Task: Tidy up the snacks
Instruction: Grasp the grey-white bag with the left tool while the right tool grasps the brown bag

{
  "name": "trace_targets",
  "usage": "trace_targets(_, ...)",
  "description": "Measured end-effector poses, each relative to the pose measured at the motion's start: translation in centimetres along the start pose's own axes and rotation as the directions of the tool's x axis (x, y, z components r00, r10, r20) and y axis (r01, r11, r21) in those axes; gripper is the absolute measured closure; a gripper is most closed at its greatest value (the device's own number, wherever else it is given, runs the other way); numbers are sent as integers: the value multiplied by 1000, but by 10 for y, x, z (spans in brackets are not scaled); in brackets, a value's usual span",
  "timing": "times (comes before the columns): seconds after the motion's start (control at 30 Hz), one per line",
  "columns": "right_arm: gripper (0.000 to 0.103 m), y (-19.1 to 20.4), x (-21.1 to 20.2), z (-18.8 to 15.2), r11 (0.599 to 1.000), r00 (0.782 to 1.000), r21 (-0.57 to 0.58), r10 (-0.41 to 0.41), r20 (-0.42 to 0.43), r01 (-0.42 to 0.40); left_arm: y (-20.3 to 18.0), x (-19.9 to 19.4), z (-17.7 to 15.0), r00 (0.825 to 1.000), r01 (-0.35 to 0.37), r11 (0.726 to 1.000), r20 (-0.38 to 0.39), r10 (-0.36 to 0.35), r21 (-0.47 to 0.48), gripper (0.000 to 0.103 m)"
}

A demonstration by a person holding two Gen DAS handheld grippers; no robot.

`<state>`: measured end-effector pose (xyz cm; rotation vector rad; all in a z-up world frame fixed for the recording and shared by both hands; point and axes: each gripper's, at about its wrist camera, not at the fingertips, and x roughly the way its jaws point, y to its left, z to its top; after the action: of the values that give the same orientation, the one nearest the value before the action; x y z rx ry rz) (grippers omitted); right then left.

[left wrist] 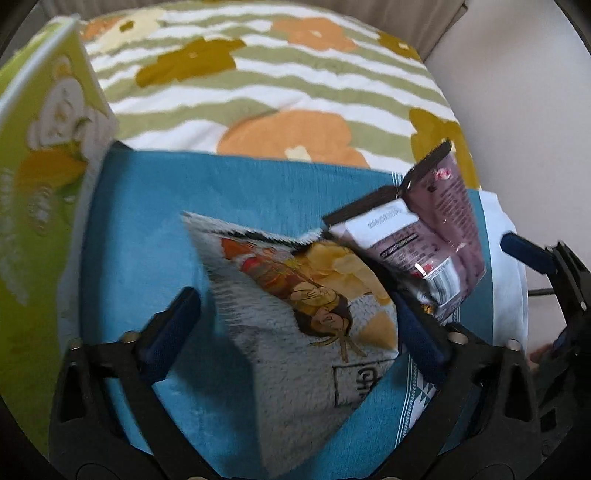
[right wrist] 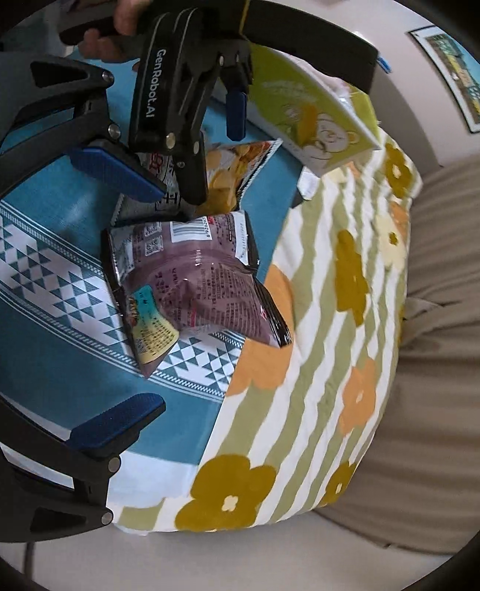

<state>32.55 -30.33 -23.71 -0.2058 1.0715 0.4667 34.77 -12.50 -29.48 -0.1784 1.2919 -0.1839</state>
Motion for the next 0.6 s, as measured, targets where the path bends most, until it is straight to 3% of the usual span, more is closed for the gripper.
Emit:
trace_targets(0.17,0,4,18,3,999,999,-45,15,-40,-17,4,9,-2,999,32,999,-40,-32,18,31)
trace_targets(0.6,0,6,43,7,997,996,-66,43,-80,-48,20,0,-10,999,19,999,-47,-17,35,33)
